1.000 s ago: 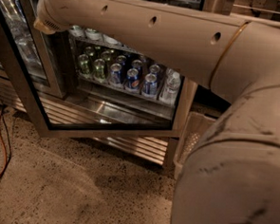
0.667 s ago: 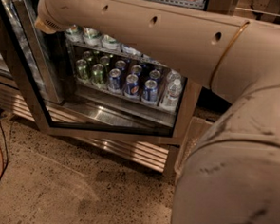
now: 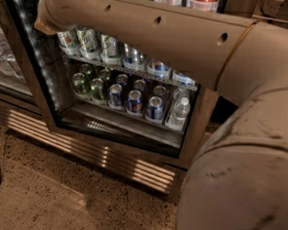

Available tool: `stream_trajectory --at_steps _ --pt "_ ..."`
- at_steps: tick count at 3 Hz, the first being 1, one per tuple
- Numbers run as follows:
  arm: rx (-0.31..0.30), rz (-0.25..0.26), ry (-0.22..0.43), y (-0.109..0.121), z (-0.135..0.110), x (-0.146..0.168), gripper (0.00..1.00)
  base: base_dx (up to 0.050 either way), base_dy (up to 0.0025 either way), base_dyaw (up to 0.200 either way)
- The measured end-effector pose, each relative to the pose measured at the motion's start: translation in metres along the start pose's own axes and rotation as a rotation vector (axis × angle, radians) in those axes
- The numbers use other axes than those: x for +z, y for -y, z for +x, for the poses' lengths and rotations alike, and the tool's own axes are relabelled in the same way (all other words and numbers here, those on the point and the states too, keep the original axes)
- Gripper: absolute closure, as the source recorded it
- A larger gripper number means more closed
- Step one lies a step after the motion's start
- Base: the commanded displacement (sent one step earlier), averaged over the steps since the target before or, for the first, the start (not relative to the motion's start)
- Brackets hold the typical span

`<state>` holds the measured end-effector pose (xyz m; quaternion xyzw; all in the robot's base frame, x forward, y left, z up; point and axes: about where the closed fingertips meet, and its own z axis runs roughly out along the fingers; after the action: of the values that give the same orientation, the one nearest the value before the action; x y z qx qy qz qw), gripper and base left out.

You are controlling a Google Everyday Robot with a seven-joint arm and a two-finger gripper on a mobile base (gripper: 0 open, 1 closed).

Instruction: Close right fridge door

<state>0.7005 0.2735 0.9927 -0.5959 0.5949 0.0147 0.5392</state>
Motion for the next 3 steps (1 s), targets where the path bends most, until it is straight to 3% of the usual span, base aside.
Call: stream_trajectory --at_steps 1,2,3 --pt "0.000 0.000 0.000 0.000 0.000 0.000 1.00 0.048 0.00003 -0.001" --pt "-0.001 -0.005 0.001 -0.001 -0.001 0.001 1.00 0.000 0.00000 0.000" --pt "-0.001 -0.061 0.002 -0.002 -0.013 -0.006 1.00 0.000 0.00000 0.000"
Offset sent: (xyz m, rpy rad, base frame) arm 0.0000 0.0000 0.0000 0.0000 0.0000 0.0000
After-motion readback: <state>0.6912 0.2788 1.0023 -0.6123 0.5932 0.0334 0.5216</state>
